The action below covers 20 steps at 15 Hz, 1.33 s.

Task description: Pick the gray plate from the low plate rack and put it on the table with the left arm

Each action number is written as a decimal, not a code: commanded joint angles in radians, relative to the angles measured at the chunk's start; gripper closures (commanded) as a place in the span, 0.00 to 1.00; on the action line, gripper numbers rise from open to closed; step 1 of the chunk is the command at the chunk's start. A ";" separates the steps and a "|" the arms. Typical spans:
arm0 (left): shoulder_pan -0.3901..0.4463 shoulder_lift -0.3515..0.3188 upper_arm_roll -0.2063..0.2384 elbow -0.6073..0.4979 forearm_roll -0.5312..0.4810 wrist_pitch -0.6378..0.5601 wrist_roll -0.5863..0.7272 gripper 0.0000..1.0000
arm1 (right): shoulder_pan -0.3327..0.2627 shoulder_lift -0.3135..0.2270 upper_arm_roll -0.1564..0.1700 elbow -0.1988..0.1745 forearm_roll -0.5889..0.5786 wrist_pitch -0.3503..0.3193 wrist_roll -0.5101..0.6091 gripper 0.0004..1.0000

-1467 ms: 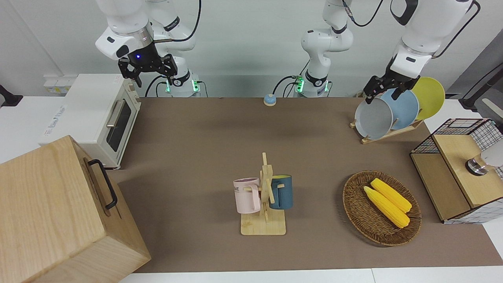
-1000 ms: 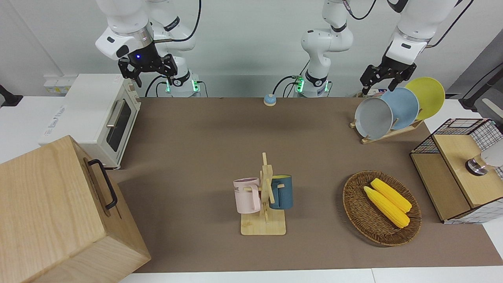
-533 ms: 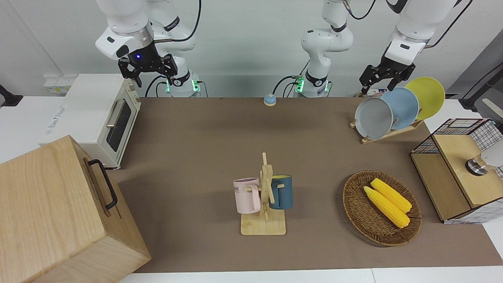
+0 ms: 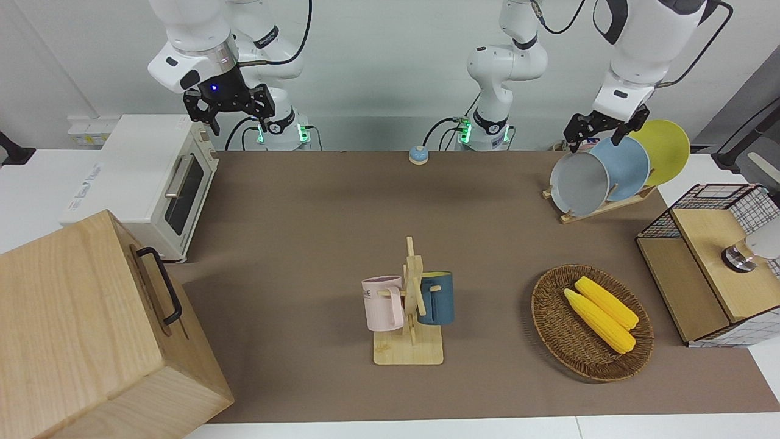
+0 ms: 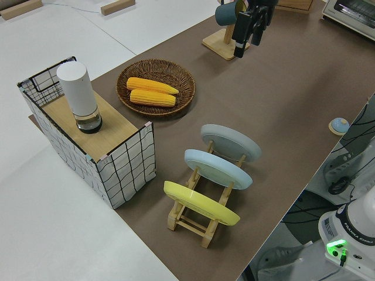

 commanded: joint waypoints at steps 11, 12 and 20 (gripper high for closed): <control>-0.006 -0.095 0.157 -0.385 0.149 0.282 0.097 0.01 | -0.013 -0.005 0.007 0.006 0.004 -0.015 -0.003 0.01; -0.007 -0.093 0.167 -0.403 0.150 0.283 0.095 0.01 | -0.015 -0.005 0.007 0.006 0.004 -0.015 -0.003 0.01; -0.006 -0.084 0.216 -0.463 0.150 0.315 0.097 0.52 | -0.015 -0.005 0.007 0.006 0.004 -0.015 -0.003 0.01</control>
